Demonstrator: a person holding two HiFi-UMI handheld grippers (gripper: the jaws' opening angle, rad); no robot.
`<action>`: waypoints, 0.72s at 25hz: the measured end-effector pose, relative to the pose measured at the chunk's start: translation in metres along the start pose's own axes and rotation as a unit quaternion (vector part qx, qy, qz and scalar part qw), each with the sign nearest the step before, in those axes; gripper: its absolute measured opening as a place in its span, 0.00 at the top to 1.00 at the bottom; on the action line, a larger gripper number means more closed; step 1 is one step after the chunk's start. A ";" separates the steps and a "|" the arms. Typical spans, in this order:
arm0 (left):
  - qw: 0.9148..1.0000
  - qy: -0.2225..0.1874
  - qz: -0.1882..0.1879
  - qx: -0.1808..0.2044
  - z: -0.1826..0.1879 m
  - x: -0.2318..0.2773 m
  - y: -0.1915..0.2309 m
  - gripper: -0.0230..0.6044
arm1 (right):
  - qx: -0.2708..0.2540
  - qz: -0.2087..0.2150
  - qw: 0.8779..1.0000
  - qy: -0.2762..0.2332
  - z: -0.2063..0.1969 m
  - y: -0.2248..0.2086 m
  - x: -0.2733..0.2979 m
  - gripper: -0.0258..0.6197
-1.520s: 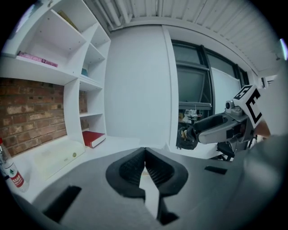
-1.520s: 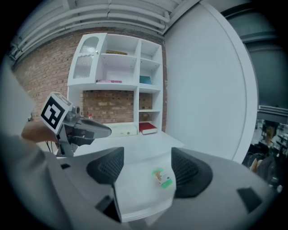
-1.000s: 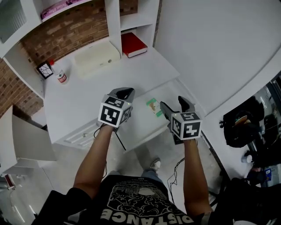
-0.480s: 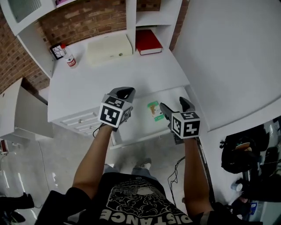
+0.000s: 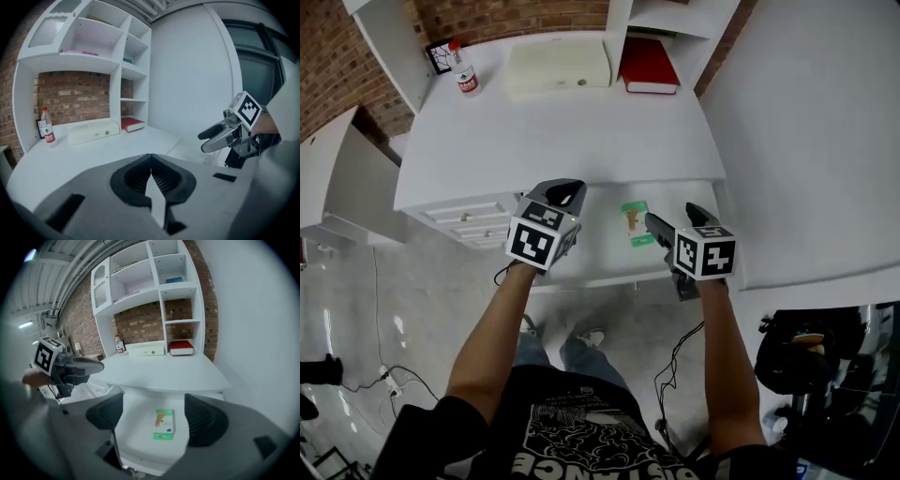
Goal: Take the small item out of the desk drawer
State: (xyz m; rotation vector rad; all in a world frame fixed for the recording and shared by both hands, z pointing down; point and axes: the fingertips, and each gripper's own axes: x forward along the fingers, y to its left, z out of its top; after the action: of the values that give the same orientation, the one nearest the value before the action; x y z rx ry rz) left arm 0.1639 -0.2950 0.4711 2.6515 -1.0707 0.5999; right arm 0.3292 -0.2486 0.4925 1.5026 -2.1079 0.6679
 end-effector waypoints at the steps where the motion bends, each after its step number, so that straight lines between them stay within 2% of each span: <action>1: 1.000 0.003 0.000 -0.006 -0.006 0.002 0.000 0.95 | -0.003 0.003 1.000 0.008 -0.003 -0.001 0.005 0.33; 10: 1.000 0.016 -0.011 -0.014 -0.046 0.034 -0.009 0.95 | -0.043 0.026 0.995 0.085 -0.043 -0.003 0.059 0.30; 18: 0.999 0.031 -0.025 -0.018 -0.085 0.059 -0.009 0.95 | -0.055 0.024 0.988 0.141 -0.083 -0.013 0.111 0.29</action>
State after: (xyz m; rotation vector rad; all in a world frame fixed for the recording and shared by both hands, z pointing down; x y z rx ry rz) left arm 0.1840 -0.2950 0.5734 2.6017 -0.9871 0.6421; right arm 0.3159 -0.2808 0.6280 1.2223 -1.9363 0.7245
